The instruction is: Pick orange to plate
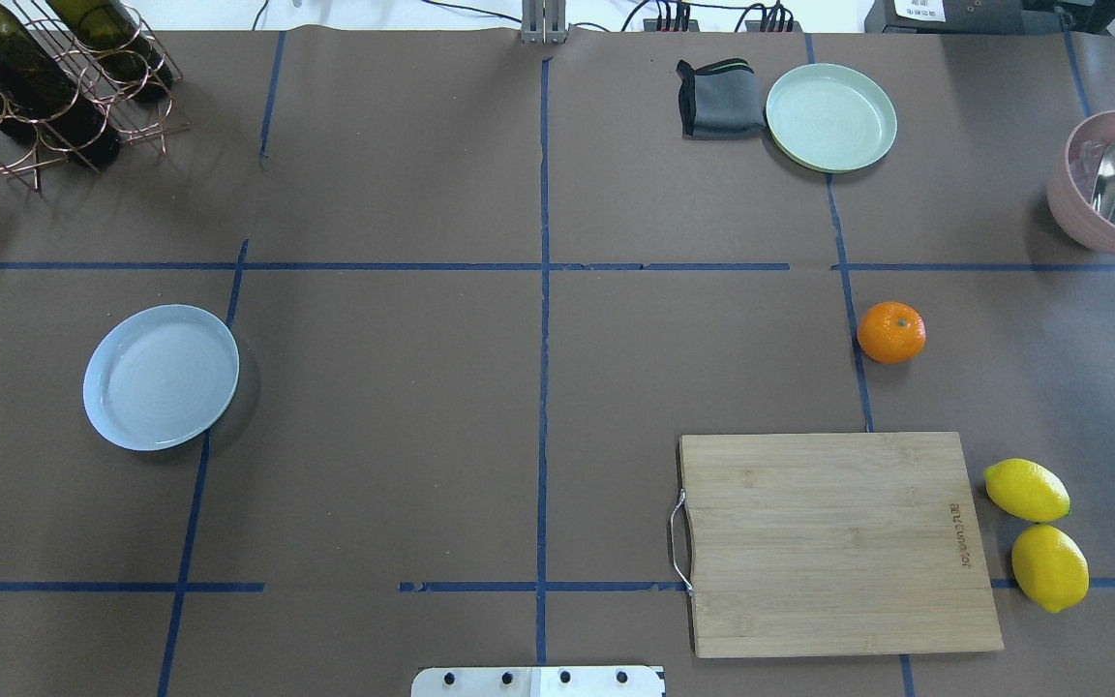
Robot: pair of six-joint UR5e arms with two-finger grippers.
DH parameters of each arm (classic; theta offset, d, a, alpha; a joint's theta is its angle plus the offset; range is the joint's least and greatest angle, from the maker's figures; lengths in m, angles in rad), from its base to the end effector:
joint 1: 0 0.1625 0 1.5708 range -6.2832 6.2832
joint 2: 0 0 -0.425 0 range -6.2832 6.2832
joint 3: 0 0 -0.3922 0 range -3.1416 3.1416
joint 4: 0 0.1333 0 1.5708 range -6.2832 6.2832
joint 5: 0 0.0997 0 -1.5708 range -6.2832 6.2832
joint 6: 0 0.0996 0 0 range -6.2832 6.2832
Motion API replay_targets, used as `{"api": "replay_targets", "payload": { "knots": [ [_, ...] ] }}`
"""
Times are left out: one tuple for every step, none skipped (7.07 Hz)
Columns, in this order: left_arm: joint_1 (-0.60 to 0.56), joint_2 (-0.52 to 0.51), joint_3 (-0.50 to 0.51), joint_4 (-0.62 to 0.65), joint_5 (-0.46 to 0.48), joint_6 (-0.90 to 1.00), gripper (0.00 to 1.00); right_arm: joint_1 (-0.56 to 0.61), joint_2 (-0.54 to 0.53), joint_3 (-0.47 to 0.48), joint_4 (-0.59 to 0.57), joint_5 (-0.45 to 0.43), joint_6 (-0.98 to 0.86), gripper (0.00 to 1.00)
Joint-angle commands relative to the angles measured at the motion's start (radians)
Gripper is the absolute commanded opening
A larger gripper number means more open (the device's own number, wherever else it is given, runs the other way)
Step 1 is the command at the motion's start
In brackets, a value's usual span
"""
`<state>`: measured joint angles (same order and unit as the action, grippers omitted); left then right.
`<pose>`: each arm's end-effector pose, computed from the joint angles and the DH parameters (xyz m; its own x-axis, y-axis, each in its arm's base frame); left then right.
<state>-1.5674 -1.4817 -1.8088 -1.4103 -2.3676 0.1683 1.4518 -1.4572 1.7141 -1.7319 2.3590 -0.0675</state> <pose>-0.0605 -0.4491 0.5984 0.6886 0.1617 -0.7069 -0.1204 0.9868 0.1084 -0.0011 -0.5371 0.5455 0.6825 -0.2174 0.6978 0.1646 0.9759 0.1430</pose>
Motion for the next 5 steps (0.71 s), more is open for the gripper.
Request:
{"api": "replay_targets", "payload": {
  "knots": [
    [0.000, -0.011, -0.018, -0.012, 0.001, 0.013, 1.00, -0.002, -0.003, -0.002, 0.002, -0.001, -0.002, 1.00],
    [0.004, -0.008, -0.055, -0.001, 0.001, 0.008, 1.00, -0.025, 0.009, -0.037, 0.006, -0.004, -0.002, 1.00],
    [0.015, -0.011, -0.028, -0.002, 0.014, 0.002, 1.00, -0.025, 0.011, -0.072, 0.082, -0.004, 0.000, 1.00],
    [0.015, -0.011, -0.009, -0.016, 0.011, 0.013, 1.00, -0.027, -0.001, -0.127, 0.209, -0.004, -0.002, 1.00],
    [0.014, 0.001, -0.004, -0.060, -0.002, 0.005, 1.00, -0.027, 0.000, -0.178, 0.320, -0.003, 0.005, 1.00]
  ]
}}
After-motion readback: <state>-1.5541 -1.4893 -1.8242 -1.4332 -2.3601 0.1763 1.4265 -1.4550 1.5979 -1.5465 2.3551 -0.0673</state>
